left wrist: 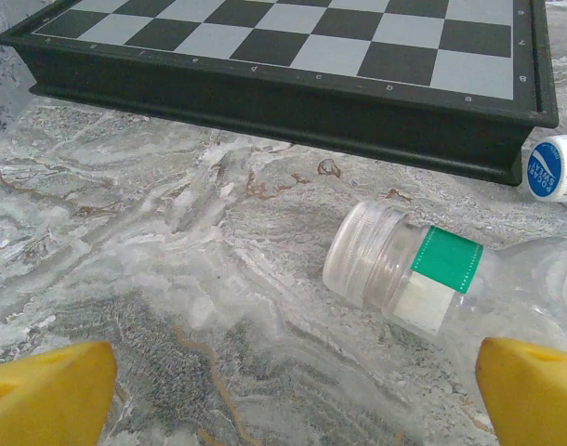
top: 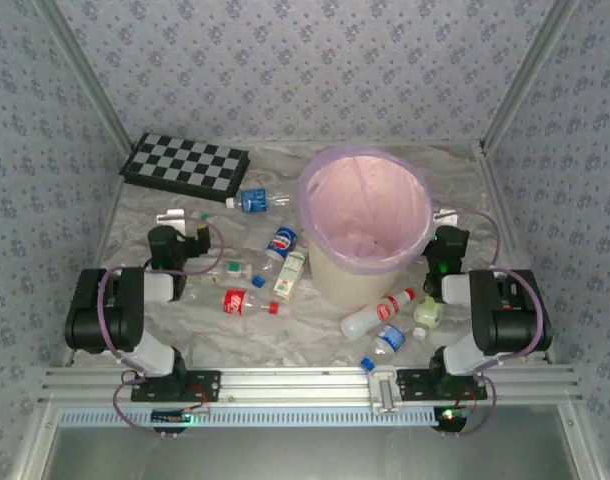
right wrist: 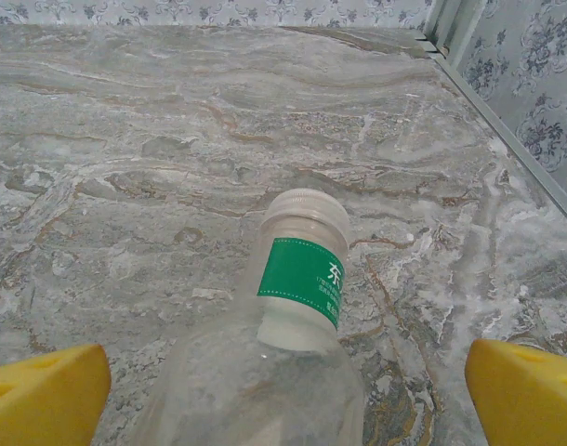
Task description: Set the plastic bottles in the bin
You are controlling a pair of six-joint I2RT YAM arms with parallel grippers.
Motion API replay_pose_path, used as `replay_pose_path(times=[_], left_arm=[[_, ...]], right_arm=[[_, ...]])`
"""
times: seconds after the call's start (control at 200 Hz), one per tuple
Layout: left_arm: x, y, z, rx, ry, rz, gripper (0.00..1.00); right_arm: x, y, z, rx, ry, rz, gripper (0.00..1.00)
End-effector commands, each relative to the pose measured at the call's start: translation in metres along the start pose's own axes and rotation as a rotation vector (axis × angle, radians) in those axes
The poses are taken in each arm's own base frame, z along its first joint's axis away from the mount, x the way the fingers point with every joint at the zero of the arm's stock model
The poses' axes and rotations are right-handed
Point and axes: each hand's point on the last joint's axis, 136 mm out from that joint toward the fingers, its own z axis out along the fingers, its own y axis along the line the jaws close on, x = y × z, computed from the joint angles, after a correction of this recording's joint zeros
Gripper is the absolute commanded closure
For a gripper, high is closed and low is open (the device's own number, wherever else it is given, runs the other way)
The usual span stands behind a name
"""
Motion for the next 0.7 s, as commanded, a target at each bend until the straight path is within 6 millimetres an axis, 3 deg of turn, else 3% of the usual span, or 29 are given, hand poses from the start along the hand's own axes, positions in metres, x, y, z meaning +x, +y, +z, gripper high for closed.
replay_pose_path(times=[0.0,0.695], left_arm=[[-0.0101,-0.0045,0.0006,0.024,-0.029,-0.014,0.01],[-0.0104,-0.0038,0.0015,0.033,-0.025,-0.023,0.01]], right_arm=[[-0.0015,-0.0002,0.0007,-0.005,-0.012,0.018,0.0],[-0.001,-0.0004,0.0013,-0.007,-0.007,0.019,0.0]])
